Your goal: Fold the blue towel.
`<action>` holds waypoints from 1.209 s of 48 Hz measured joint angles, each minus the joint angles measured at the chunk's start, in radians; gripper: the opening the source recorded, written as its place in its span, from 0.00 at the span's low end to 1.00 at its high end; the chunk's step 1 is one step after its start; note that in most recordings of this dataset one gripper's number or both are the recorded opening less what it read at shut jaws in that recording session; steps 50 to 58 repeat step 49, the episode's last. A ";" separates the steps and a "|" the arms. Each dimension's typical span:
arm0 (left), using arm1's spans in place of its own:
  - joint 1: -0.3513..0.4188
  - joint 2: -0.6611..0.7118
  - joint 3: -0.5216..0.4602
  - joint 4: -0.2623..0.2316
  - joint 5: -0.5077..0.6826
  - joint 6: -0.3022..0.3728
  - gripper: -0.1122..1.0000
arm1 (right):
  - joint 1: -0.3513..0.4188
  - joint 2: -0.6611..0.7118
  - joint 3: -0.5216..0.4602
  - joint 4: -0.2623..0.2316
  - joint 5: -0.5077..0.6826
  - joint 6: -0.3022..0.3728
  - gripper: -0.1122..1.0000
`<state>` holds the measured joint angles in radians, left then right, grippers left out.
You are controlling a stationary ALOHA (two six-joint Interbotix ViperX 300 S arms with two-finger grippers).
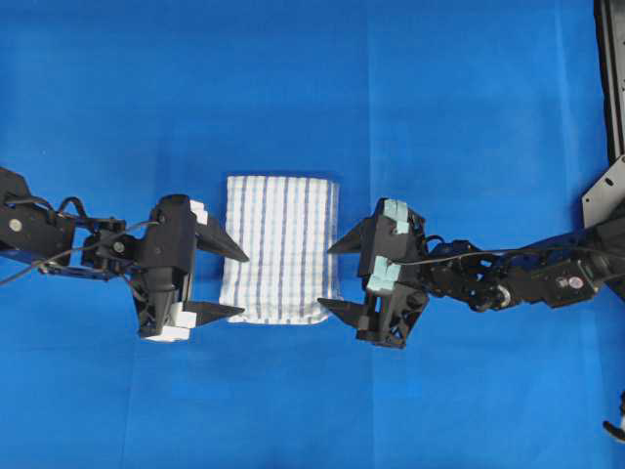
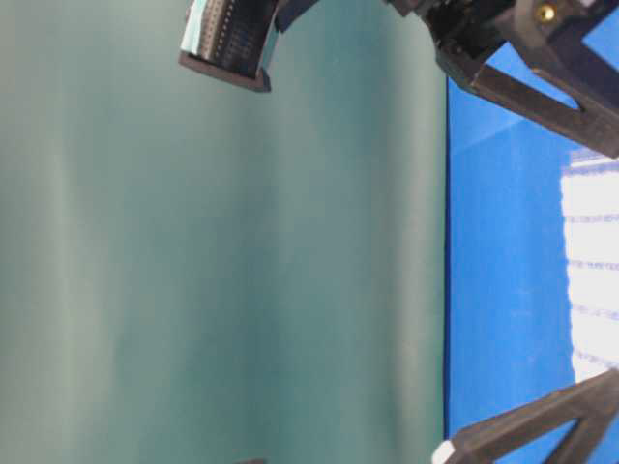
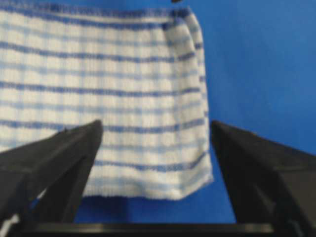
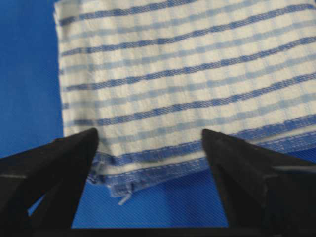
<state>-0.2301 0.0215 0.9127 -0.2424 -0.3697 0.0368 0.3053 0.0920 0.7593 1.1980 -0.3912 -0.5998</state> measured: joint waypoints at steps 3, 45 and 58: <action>0.000 -0.038 0.003 0.000 0.028 0.002 0.94 | 0.000 -0.029 0.015 0.000 -0.003 -0.011 0.87; 0.058 -0.905 0.365 0.002 0.216 0.161 0.91 | 0.000 -0.930 0.506 -0.005 -0.011 -0.298 0.87; 0.060 -0.977 0.400 0.002 0.232 0.186 0.91 | 0.000 -0.968 0.546 -0.005 -0.012 -0.302 0.87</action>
